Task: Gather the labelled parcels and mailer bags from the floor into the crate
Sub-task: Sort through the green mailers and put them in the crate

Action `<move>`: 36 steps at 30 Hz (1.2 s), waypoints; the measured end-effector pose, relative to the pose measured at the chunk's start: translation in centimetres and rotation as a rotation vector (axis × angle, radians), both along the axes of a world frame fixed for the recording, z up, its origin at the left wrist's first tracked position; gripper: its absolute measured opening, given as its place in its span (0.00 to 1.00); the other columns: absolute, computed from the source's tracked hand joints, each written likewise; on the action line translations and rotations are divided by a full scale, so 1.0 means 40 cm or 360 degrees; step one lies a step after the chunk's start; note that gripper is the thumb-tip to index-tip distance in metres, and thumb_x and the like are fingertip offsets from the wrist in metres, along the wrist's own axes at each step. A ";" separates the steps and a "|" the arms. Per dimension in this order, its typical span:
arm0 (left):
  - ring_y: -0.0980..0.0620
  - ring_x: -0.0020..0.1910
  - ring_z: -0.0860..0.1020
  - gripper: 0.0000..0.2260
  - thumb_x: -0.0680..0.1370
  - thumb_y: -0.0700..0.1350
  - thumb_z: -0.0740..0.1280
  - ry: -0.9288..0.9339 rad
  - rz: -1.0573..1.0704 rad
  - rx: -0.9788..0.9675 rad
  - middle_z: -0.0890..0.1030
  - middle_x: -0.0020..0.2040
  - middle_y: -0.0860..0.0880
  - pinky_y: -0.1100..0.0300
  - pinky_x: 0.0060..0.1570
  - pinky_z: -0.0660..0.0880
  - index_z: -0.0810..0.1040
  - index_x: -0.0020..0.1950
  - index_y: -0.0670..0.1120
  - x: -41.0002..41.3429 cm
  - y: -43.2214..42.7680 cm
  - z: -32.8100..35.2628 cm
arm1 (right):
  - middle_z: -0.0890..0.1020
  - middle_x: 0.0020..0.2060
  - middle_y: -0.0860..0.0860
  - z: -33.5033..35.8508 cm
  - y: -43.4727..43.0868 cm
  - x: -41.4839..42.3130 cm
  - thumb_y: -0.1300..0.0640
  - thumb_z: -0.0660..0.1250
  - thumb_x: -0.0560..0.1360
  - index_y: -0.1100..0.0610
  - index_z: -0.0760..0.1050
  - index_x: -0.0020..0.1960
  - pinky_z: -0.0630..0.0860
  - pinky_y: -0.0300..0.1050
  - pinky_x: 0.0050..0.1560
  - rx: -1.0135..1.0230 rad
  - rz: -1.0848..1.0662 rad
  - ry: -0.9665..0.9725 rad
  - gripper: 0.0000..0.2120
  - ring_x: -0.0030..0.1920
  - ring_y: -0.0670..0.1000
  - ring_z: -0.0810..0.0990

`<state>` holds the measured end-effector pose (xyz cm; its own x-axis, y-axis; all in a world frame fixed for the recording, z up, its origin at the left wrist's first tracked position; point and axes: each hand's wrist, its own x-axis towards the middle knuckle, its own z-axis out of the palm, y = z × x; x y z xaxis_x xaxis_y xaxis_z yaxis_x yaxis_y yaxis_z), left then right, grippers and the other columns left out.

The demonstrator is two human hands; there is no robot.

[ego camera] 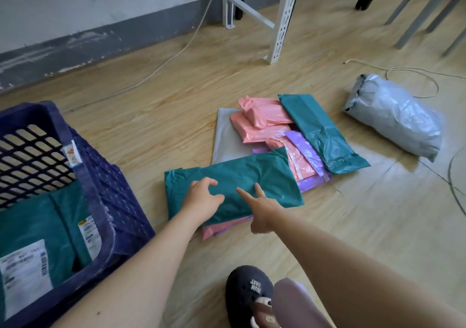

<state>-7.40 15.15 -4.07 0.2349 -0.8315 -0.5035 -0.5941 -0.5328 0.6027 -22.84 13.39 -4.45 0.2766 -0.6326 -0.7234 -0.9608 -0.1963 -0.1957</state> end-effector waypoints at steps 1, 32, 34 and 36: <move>0.49 0.59 0.74 0.19 0.76 0.45 0.66 -0.0006 -0.0010 0.0009 0.67 0.68 0.47 0.61 0.50 0.66 0.71 0.67 0.50 0.002 0.004 0.001 | 0.37 0.76 0.55 -0.006 0.002 0.001 0.66 0.63 0.72 0.40 0.39 0.76 0.75 0.45 0.48 0.0025 -0.0009 0.0004 0.46 0.59 0.59 0.75; 0.46 0.75 0.54 0.27 0.77 0.53 0.65 -0.0754 0.0385 -0.1348 0.57 0.76 0.46 0.46 0.73 0.53 0.61 0.74 0.49 0.205 0.167 0.618 | 0.74 0.38 0.52 0.652 0.096 0.176 0.64 0.61 0.71 0.55 0.78 0.44 0.66 0.43 0.40 -0.1398 -0.0665 -0.0482 0.09 0.39 0.56 0.70; 0.46 0.76 0.53 0.30 0.76 0.51 0.67 -0.0649 0.0626 -0.1398 0.56 0.76 0.46 0.44 0.74 0.53 0.59 0.75 0.49 0.232 0.200 0.636 | 0.74 0.36 0.52 0.668 0.119 0.185 0.64 0.60 0.72 0.54 0.78 0.44 0.66 0.43 0.40 -0.1356 -0.0719 -0.0590 0.10 0.39 0.56 0.71; 0.45 0.76 0.54 0.34 0.75 0.50 0.68 -0.0434 0.0830 -0.1381 0.56 0.77 0.46 0.43 0.74 0.55 0.56 0.76 0.49 0.257 0.223 0.656 | 0.76 0.37 0.53 0.680 0.135 0.195 0.61 0.61 0.74 0.53 0.80 0.46 0.68 0.43 0.39 -0.1296 -0.0793 -0.0758 0.10 0.40 0.57 0.73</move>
<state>2.89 24.05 22.17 0.6838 -0.6450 0.3411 -0.5882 -0.2106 0.7808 -15.04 18.77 22.76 -0.0039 -0.9966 0.0825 -0.8278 -0.0431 -0.5593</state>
